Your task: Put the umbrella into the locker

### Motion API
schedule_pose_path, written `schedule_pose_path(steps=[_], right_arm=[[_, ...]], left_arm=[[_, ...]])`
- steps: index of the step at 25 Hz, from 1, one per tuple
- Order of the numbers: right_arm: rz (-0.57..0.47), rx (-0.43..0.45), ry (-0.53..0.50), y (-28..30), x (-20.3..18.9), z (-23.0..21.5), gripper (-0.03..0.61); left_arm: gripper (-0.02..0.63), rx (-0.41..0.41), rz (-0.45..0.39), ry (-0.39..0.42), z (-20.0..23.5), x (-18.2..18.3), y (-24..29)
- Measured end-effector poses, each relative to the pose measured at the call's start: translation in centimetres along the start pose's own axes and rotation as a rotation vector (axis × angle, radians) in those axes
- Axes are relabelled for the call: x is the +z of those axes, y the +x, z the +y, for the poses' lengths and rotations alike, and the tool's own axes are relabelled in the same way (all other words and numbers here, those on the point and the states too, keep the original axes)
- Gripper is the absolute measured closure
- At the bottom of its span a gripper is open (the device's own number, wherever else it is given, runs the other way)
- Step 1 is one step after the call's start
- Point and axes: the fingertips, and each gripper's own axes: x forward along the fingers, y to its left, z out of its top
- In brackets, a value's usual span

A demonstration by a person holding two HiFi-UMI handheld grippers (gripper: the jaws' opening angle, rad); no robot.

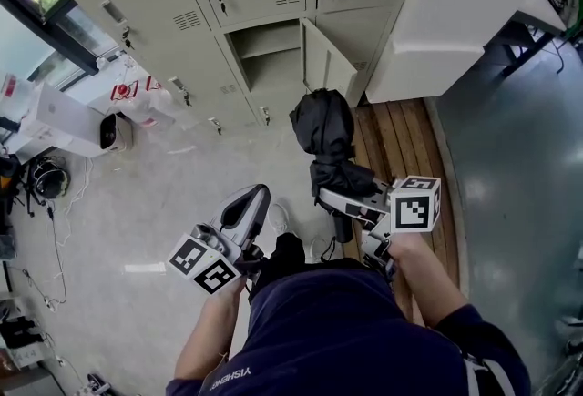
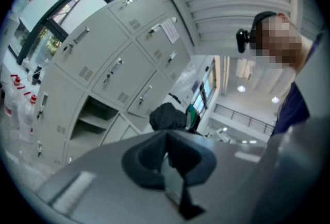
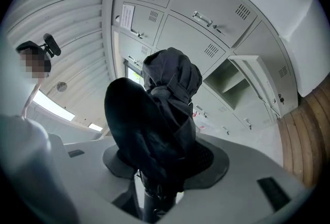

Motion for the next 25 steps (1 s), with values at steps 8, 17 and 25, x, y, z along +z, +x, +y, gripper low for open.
schedule_pose_path(steps=[8,17,25], right_arm=[[-0.007,-0.035,0.02,6.0,3.8,-2.6,0.377],[-0.019,-0.077,0.041,13.2,7.9,-5.0,0.377],[-0.022,-0.128,0.042,17.9,10.4,-6.6,0.377]], left_arm=[[0.612,-0.034,0.025,-0.003,6.4,3.5,2.4],[0.612,-0.052,0.042,-0.014,14.7,7.7,4.0],[0.612,-0.09,0.064,-0.025,19.5,9.7,5.3]])
